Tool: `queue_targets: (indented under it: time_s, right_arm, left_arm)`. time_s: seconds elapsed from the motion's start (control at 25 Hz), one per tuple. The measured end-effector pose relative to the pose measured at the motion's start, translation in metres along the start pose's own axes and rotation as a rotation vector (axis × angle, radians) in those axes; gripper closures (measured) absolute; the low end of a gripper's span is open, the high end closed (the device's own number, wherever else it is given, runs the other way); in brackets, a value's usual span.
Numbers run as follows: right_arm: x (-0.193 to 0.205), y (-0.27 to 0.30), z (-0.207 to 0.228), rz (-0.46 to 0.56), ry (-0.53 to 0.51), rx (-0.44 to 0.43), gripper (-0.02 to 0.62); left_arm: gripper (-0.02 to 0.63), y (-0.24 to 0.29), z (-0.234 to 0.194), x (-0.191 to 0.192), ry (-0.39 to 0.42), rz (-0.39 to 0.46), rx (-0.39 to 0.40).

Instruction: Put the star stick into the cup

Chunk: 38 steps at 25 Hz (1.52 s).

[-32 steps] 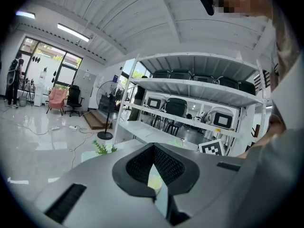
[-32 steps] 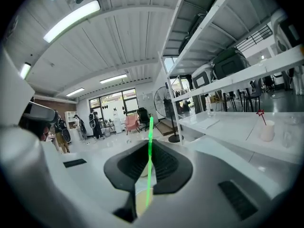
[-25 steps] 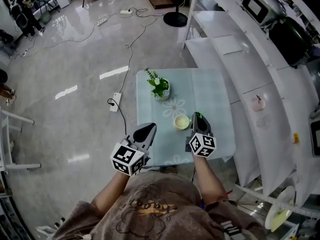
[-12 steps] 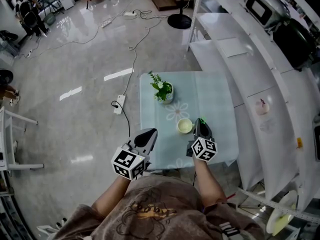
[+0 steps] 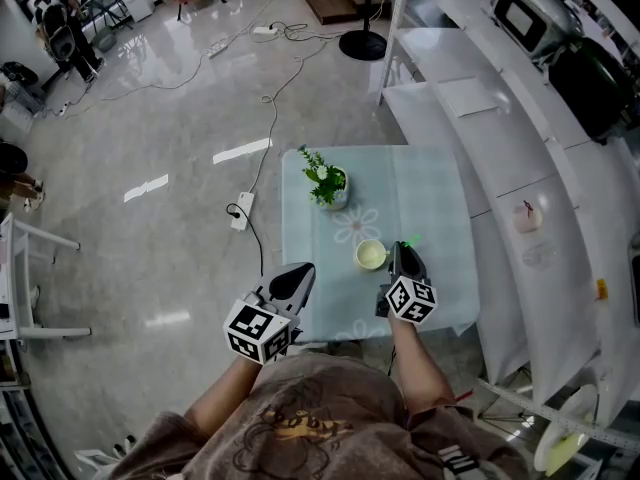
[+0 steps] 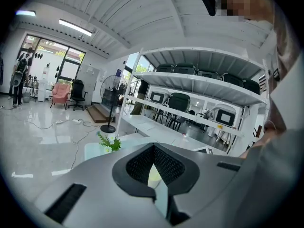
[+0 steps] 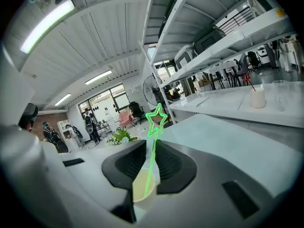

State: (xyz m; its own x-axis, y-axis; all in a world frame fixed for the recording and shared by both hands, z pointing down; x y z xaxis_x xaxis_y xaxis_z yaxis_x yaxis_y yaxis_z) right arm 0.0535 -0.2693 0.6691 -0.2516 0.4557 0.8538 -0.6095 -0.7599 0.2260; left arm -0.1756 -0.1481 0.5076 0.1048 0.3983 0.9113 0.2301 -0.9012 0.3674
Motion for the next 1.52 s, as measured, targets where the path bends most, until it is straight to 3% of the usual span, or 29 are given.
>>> queue_targets:
  time_s: [0.68, 1.16, 1.52]
  right_arm:
    - [-0.002, -0.015, 0.023, -0.059, 0.030, -0.023, 0.459]
    - [-0.051, -0.072, 0.008, -0.012, -0.044, -0.052, 0.459]
    - [-0.095, -0.126, -0.032, 0.011, -0.146, -0.085, 0.462]
  left_arm:
    - [0.584, 0.009, 0.026, 0.006, 0.000, -0.013, 0.049]
    - [0.584, 0.029, 0.057, -0.002, -0.004, 0.011, 0.139]
    - [0.584, 0.030, 0.079, -0.020, -0.005, 0.037, 0.210]
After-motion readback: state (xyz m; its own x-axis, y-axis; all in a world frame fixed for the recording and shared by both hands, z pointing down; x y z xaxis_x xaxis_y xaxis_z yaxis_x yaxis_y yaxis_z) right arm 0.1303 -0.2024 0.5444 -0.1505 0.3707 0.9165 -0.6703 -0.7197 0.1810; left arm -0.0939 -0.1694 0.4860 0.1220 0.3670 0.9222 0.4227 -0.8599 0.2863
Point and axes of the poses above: the fingertips, and each gripper's own axes: y forward along the fingers, z to its right, x out of its underside, the point moved 4 cm from there along -y, backward along the fingers, and after that the axes turned 13 degrees about -x, right-handed, at the moved point
